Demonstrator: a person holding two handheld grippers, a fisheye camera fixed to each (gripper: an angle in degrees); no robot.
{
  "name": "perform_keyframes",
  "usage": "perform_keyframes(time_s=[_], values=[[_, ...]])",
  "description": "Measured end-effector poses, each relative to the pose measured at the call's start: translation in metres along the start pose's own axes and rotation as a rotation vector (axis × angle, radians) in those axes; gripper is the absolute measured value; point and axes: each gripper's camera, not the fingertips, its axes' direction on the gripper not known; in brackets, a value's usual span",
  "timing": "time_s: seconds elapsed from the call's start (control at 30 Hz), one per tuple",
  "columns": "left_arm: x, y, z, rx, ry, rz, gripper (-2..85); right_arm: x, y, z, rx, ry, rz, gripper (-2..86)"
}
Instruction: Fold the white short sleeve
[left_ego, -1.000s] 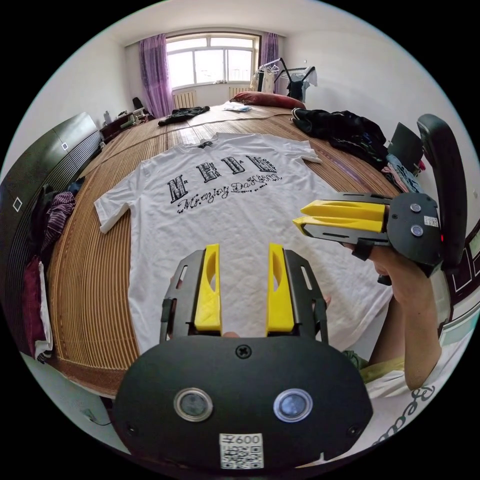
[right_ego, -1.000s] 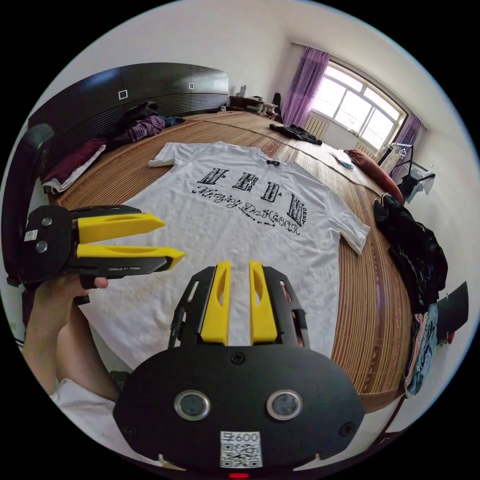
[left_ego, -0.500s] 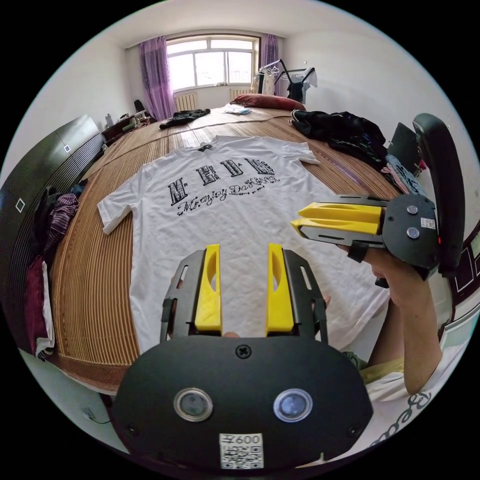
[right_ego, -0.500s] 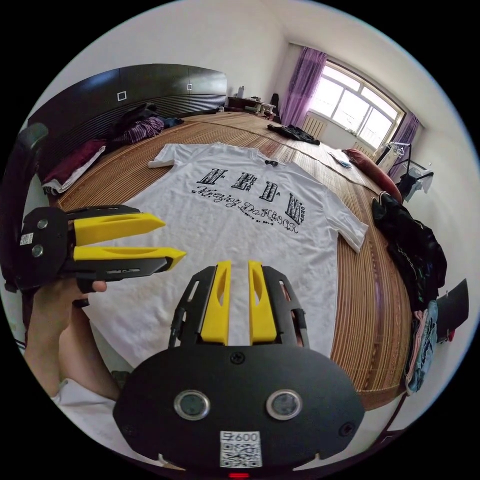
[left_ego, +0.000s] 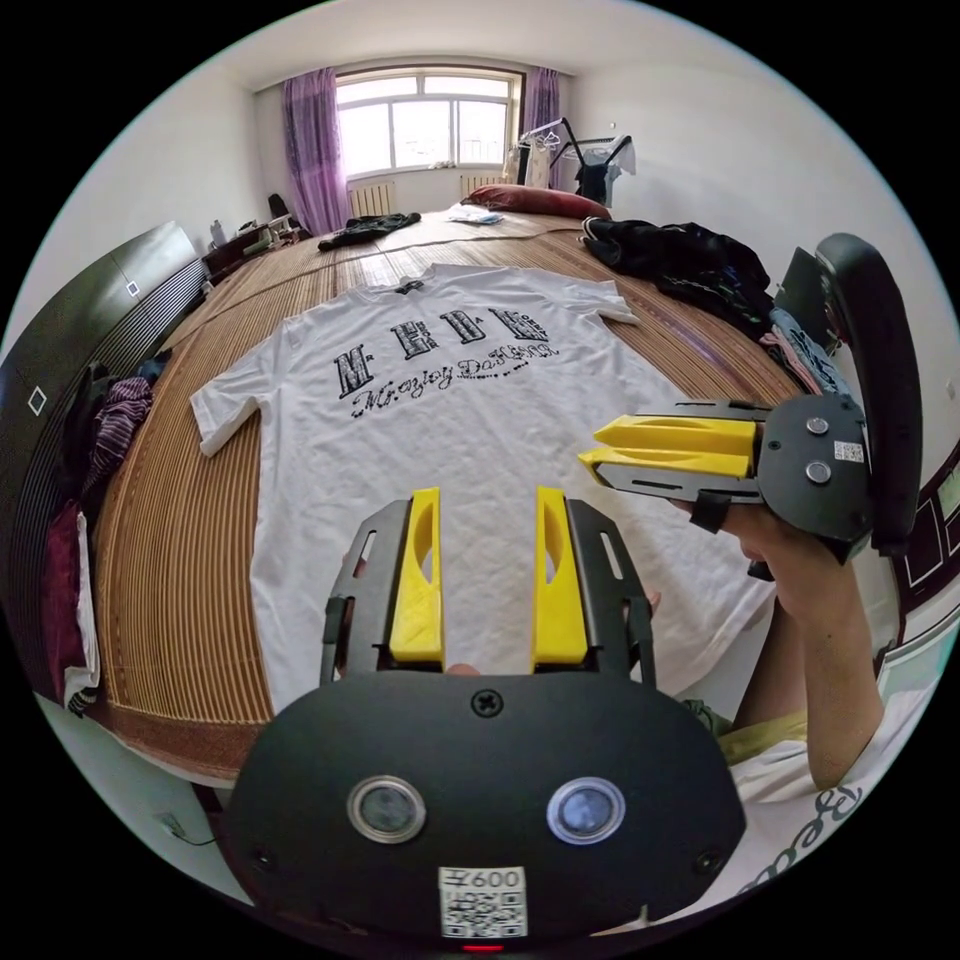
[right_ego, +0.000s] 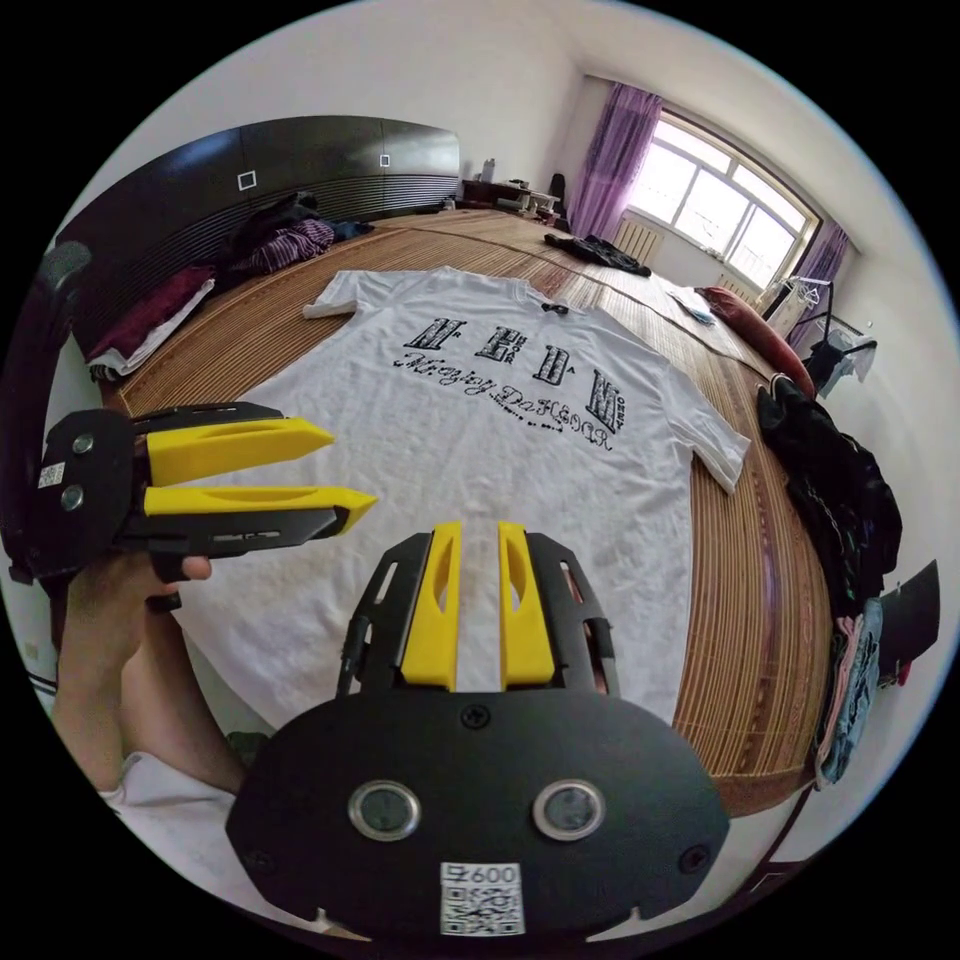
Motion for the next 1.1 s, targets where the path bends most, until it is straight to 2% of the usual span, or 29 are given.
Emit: perform_keyframes(time_s=[0.4, 0.83, 1.1], values=[[0.036, 0.012, -0.010, -0.045, -0.018, 0.024, 13.0, 0.007, 0.015, -0.012, -0.022, -0.013, 0.004, 3.5], [0.079, 0.012, -0.016, -0.206, -0.066, 0.155, 13.3, 0.022, 0.007, -0.033, -0.079, -0.079, -0.053, 3.8], [0.092, 0.015, -0.032, -0.219, -0.067, 0.171, 13.5, 0.031, 0.009, -0.038, -0.096, -0.087, -0.076, 3.5]])
